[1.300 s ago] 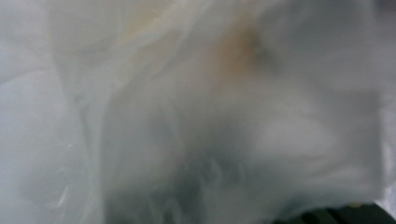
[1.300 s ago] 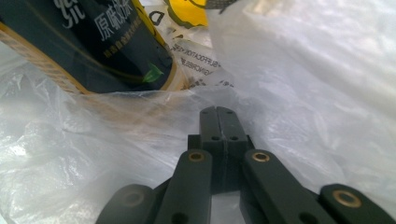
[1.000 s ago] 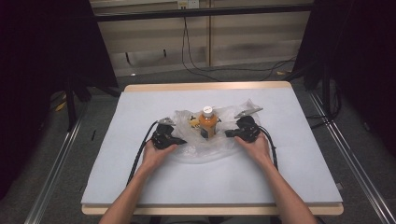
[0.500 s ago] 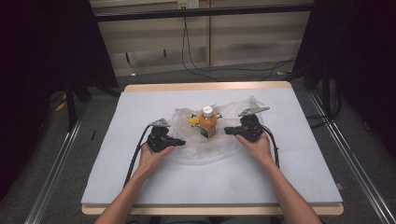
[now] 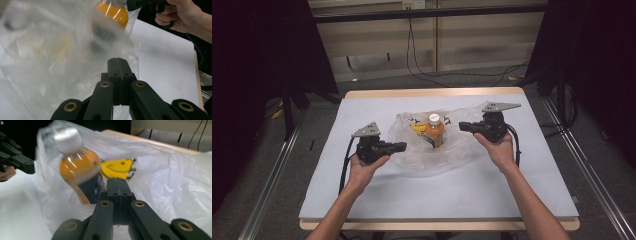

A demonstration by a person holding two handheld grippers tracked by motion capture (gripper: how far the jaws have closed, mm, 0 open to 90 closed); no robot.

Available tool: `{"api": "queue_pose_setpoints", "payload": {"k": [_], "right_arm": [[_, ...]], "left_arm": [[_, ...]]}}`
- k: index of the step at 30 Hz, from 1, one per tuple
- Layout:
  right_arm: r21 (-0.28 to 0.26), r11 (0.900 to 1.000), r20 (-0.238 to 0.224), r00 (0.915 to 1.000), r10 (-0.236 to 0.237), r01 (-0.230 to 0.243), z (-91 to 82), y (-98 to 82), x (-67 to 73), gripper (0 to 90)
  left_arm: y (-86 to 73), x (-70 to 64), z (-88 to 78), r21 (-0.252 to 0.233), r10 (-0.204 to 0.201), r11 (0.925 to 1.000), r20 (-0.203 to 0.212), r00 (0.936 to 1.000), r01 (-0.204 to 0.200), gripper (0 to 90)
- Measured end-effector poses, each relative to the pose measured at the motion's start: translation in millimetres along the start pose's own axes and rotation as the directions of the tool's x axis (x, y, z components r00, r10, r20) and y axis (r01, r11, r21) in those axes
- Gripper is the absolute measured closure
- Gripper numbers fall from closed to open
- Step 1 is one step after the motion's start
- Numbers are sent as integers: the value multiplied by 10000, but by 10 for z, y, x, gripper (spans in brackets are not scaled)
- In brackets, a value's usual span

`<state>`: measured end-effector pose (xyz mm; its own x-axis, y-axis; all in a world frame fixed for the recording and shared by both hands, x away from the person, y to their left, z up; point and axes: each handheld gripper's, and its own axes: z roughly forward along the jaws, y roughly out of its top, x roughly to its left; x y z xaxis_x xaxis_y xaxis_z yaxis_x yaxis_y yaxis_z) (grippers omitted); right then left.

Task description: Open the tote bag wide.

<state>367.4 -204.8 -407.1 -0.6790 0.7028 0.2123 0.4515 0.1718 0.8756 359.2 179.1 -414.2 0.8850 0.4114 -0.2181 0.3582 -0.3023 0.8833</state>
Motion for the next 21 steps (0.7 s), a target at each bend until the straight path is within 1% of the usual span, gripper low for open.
{"api": "queue_pose_setpoints", "payload": {"k": [2, 3, 4, 5, 7, 8, 9, 10, 11, 12, 14, 15, 17, 18, 19, 20, 21], "right_arm": [[-200, 9998, -79, 9999, -76, 75, -37, 63, 31, 900], [-246, 9996, -71, 9999, -120, 118, -48, 98, 45, 900], [-298, 9994, -72, 9998, -168, 166, -55, 133, 55, 900], [-320, 9993, -59, 9998, -179, 178, -67, 176, 66, 900], [-433, 9988, 21, 9997, -243, 243, -80, 230, 65, 900], [-476, 9985, 103, 9996, -250, 254, -81, 260, 61, 900], [-498, 9984, 136, 9996, -265, 271, -71, 285, 42, 900], [-456, 9987, 177, 9996, -199, 207, -48, 308, 19, 900], [-351, 9991, 294, 9993, -217, 227, 0, 329, -24, 900], [-245, 9994, 417, 9989, -219, 229, 47, 334, -65, 900], [-174, 9998, 513, 9987, -5, 14, 144, 301, -166, 900], [-35, 9999, 613, 9980, 129, -127, 210, 264, -231, 900], [505, 9983, 875, 9958, 256, -301, 334, 174, -349, 900], [698, 9966, 909, 9952, 374, -439, 396, 113, -416, 900], [802, 9958, 889, 9954, 361, -433, 431, 76, -451, 900], [983, 9937, 913, 9948, 442, -532, 471, 32, -486, 900], [1114, 9919, 946, 9943, 499, -604, 509, -14, -523, 900]], "left_arm": [[70, -2, -18, -168, 52, 9998, 19, 10000, -52, 900], [117, -6, -28, -255, 119, 9996, -51, 9999, -121, 900], [176, -5, -40, -493, 105, 9987, 68, 9999, -102, 900], [212, -4, -48, -618, 138, 9980, 90, 9999, -132, 900], [309, 5, -52, -795, 231, 9966, -44, 9997, -233, 900], [355, 24, -31, -885, 251, 9957, -125, 9996, -261, 900], [400, 55, 7, -880, 311, 9956, -292, 9991, -336, 900], [445, 115, 85, -870, 247, 9958, -336, 9991, -275, 900], [467, 170, 165, -684, 284, 9971, -593, 9978, -324, 900], [471, 222, 236, -481, 229, 9985, -774, 9967, -267, 900], [432, 377, 428, -97, -76, 9999, -1037, 9946, 66, 900], [396, 445, 518, 151, -236, 9996, -1043, 9943, 253, 900], [295, 568, 694, 739, -512, 9954, -1261, 9907, 609, 900], [256, 605, 747, 936, -595, 9930, -1274, 9901, 717, 900], [201, 655, 801, 1192, -652, 9895, -1337, 9889, 814, 900], [142, 696, 848, 1310, -801, 9865, -1405, 9868, 987, 900], [80, 740, 882, 1402, -963, 9833, -1386, 9857, 1158, 900]]}}
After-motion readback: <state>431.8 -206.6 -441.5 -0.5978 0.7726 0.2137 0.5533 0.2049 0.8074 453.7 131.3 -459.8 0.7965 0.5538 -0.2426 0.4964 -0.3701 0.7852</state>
